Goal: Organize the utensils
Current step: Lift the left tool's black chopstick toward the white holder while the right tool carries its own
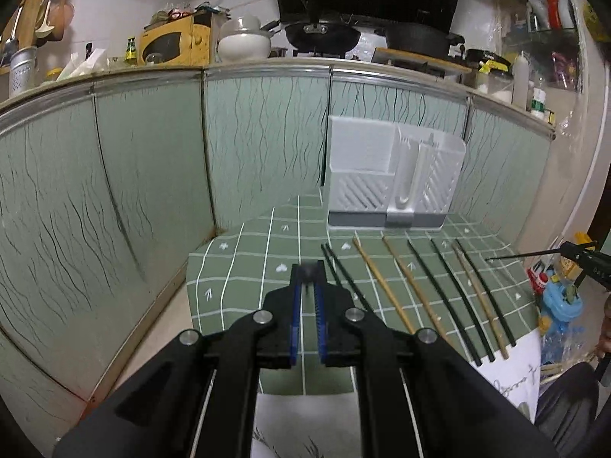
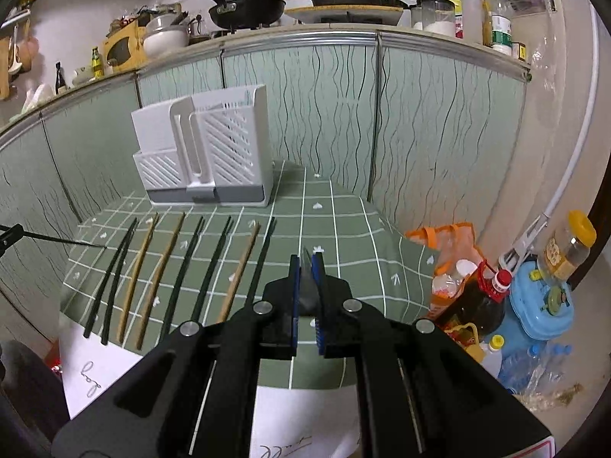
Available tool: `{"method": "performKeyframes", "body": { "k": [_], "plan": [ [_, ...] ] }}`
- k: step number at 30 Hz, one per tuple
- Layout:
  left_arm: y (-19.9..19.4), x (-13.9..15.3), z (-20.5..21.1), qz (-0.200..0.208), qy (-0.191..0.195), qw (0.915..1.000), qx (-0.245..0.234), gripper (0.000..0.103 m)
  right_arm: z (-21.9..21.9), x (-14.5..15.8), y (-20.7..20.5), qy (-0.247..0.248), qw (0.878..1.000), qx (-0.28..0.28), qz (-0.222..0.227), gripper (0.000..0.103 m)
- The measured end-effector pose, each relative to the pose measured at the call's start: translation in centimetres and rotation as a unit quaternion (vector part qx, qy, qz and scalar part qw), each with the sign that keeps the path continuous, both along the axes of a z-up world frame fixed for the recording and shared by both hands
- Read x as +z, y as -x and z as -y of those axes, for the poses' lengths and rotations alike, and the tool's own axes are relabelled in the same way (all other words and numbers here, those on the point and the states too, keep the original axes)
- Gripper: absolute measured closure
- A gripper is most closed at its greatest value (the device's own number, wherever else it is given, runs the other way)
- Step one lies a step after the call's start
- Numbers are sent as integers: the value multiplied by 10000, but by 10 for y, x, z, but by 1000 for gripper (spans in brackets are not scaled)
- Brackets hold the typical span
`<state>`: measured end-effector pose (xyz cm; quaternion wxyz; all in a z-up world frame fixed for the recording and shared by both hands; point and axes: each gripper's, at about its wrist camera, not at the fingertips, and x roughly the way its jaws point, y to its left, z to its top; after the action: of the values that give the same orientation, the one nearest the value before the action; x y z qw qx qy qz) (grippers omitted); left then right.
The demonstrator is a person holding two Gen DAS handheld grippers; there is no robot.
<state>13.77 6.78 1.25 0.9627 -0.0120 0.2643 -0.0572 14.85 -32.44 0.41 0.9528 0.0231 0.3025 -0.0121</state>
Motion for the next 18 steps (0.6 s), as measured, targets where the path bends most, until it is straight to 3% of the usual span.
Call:
{"method": "performKeyframes", "body": {
  "k": [18],
  "plan": [
    [-25, 29, 9, 102, -69, 9990, -419, 97, -7, 35, -17, 108, 9994, 324, 112, 97]
  ]
}}
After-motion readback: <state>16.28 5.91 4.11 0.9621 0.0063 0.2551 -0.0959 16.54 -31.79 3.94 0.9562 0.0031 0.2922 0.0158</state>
